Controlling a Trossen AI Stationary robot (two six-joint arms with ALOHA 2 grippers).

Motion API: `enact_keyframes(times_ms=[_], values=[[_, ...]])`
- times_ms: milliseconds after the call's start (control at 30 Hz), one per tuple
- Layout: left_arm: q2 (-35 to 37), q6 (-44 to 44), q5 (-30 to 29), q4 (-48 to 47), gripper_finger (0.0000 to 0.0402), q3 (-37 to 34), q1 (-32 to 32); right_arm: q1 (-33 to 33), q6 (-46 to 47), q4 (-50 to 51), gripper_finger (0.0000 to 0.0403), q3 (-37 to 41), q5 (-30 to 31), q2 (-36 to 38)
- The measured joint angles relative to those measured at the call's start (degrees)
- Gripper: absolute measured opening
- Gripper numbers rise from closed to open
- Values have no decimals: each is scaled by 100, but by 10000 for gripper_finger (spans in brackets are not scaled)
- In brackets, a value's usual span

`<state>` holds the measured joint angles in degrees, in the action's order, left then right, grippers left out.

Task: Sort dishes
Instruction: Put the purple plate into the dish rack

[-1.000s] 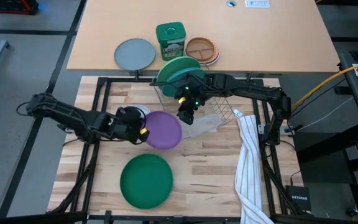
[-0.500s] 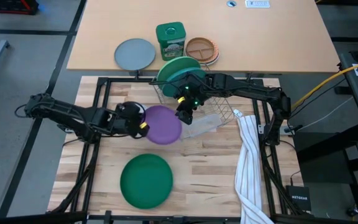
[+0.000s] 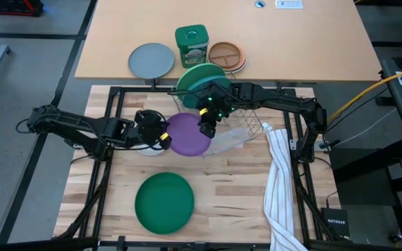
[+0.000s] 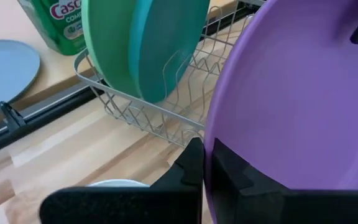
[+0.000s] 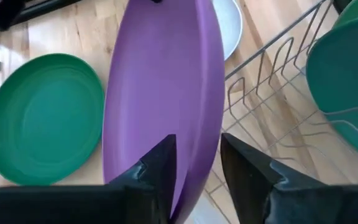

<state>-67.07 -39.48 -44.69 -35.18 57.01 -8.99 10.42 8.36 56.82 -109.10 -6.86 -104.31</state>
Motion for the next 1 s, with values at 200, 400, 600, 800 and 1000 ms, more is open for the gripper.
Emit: enact_keyframes(times_ms=[200,400,600,800,1000], values=[[7,324,-16,74,2,0,-7,4,-195,-10,67,0,211,-2],[9,639,-24,209,3,0,-7,21,-220,-65,21,2,483,-4],[124,1324,90,193,50,2,-7,13,-435,-123,32,0,735,-4],[473,2326,120,179,131,0,90,6,-739,-234,28,-7,931,-4],[1018,3640,29,112,173,0,291,6,-1254,-414,24,-16,1812,18]])
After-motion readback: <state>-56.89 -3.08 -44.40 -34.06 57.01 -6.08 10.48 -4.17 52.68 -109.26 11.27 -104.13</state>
